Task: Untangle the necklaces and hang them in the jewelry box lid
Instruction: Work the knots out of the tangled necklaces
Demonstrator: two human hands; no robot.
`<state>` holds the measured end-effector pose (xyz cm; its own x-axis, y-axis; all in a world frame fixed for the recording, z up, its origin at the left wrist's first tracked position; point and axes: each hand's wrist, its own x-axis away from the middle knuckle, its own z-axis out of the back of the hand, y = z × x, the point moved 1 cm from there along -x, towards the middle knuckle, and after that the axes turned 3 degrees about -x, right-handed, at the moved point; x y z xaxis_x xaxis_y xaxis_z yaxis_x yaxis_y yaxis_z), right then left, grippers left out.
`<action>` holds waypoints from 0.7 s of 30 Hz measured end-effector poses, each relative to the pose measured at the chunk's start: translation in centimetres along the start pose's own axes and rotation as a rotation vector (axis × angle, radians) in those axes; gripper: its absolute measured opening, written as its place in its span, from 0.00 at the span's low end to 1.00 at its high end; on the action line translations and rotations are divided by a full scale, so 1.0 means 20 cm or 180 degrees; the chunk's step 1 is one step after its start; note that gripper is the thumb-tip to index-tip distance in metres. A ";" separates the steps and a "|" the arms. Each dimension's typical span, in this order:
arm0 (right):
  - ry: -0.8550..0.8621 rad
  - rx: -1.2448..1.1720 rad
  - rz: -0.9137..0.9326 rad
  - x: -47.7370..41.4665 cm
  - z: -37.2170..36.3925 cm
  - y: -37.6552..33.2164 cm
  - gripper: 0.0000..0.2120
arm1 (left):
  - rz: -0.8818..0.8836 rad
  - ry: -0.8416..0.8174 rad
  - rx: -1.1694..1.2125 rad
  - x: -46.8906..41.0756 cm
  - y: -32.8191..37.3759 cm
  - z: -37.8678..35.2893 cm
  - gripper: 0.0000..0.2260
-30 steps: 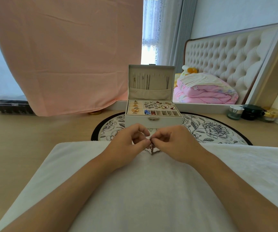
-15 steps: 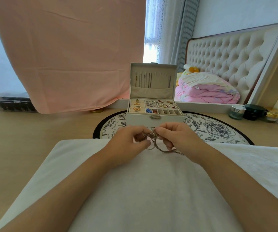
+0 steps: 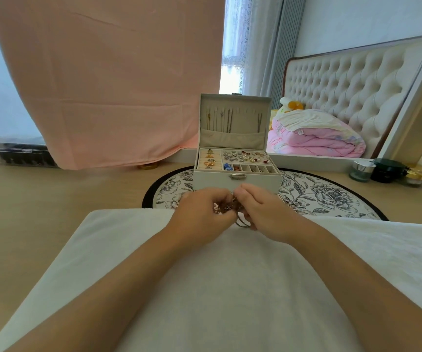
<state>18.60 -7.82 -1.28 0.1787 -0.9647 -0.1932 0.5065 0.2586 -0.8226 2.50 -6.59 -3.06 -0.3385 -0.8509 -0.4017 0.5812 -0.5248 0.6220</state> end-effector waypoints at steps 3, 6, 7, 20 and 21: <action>0.0046 -0.0246 0.0030 -0.01 0.03 0.01 0.16 | 0.0173 -0.0178 0.1084 0.01 0.01 0.02 0.07; -0.0014 -0.0174 0.0078 0.00 0.05 0.01 0.16 | 0.0342 -0.0074 0.1450 0.01 0.03 0.04 0.07; 0.0015 -0.0262 0.0056 0.00 0.05 0.01 0.16 | 0.0391 -0.0051 0.1506 0.01 0.03 0.04 0.07; 0.0098 -0.0503 0.0105 -0.01 0.07 0.00 0.06 | 0.0027 0.0215 -0.0018 -0.01 0.08 0.10 0.04; 0.0044 -0.0454 0.0074 -0.01 0.07 0.01 0.03 | -0.0068 0.0232 -0.0123 -0.01 0.07 0.11 0.04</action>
<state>19.80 -7.58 -0.59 0.1769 -0.9594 -0.2197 0.3772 0.2723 -0.8852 1.76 -7.28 -0.62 -0.2972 -0.8348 -0.4633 0.6031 -0.5404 0.5868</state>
